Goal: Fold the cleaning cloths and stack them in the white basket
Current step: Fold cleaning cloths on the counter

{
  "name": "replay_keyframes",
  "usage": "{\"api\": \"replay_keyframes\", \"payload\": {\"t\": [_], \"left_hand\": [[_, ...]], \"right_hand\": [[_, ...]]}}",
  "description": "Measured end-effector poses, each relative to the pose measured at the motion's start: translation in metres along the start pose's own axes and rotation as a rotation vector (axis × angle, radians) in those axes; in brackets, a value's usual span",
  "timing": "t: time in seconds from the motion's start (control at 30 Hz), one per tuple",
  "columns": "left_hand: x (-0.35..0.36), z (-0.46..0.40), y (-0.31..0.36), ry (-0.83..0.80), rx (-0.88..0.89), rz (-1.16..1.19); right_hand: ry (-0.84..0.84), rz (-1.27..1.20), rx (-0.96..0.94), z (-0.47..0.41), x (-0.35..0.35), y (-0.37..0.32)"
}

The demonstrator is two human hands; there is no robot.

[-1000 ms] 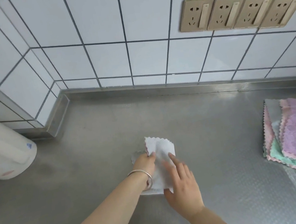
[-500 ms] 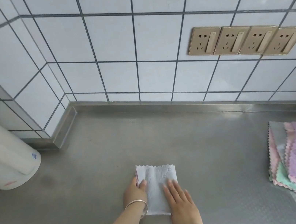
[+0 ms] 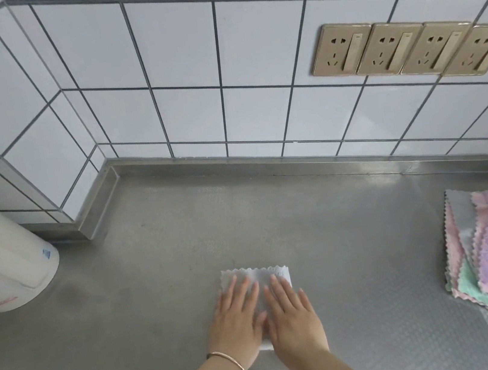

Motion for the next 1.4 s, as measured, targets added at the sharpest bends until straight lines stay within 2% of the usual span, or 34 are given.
{"api": "replay_keyframes", "payload": {"t": [0.1, 0.27, 0.37, 0.5, 0.57, 0.63, 0.7, 0.77, 0.83, 1.0, 1.07, 1.13, 1.2, 1.27, 1.33, 1.4], "left_hand": [[0.015, -0.006, 0.001, -0.098, 0.055, -0.103], [0.017, -0.003, -0.003, -0.091, 0.088, -0.191], [0.023, -0.003, -0.008, 0.003, 0.141, -0.201], [0.022, -0.01, -0.011, -0.049, 0.144, -0.196], [0.01, -0.014, -0.014, -0.075, 0.028, -0.007], [-0.006, -0.014, -0.017, 0.095, -0.261, 0.251], [-0.023, -0.007, -0.018, 0.292, -0.6, 0.266], [-0.03, 0.0, -0.017, 0.173, -0.815, 0.231], [-0.024, 0.002, -0.016, 0.016, -0.881, 0.202], [-0.023, 0.003, -0.017, -0.088, -0.739, 0.222], [-0.031, 0.003, -0.013, -0.079, -0.671, 0.423], [-0.042, 0.003, -0.007, -0.092, -0.593, 0.631], [-0.06, -0.002, 0.007, -0.177, -0.526, 0.813], [-0.075, -0.008, 0.031, -0.328, -0.441, 1.018], [-0.086, -0.006, 0.066, -0.547, -0.389, 1.194], [-0.086, 0.005, 0.098, -0.742, -0.323, 1.264]], "right_hand": [[-0.043, -0.001, -0.007, -0.011, 0.014, 0.004], [-0.062, -0.004, -0.042, -0.002, 0.026, 0.016], [-0.081, -0.066, -0.039, -0.003, 0.025, 0.017], [-0.105, -0.11, -0.033, -0.007, 0.022, 0.017], [-0.169, -0.142, -0.015, -0.009, 0.016, 0.018], [-0.167, -0.244, 0.065, -0.013, 0.003, 0.022], [-0.157, -0.396, 0.299, -0.013, -0.009, 0.028], [-0.234, -0.604, 0.631, -0.009, -0.015, 0.032], [-0.323, -0.728, 0.827, -0.01, -0.015, 0.031], [-0.535, -0.725, 0.862, -0.018, -0.021, 0.014], [-0.474, -0.808, 0.919, -0.014, -0.029, 0.011], [-0.29, -0.945, 0.996, -0.006, -0.044, 0.011], [-0.078, -1.045, 1.047, 0.009, -0.064, 0.013], [0.127, -1.084, 1.075, 0.029, -0.086, 0.013], [0.326, -1.099, 1.115, 0.057, -0.11, 0.014], [0.48, -1.097, 1.154, 0.089, -0.136, 0.013]]}}
Point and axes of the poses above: each hand's wrist, its own z-axis away from the middle knuckle, its own x-axis out of the palm, y = z × x, the point moved 2 cm from there along -z, towards the middle knuckle, and after that the axes turned 3 degrees about z, right-handed, at the moved point
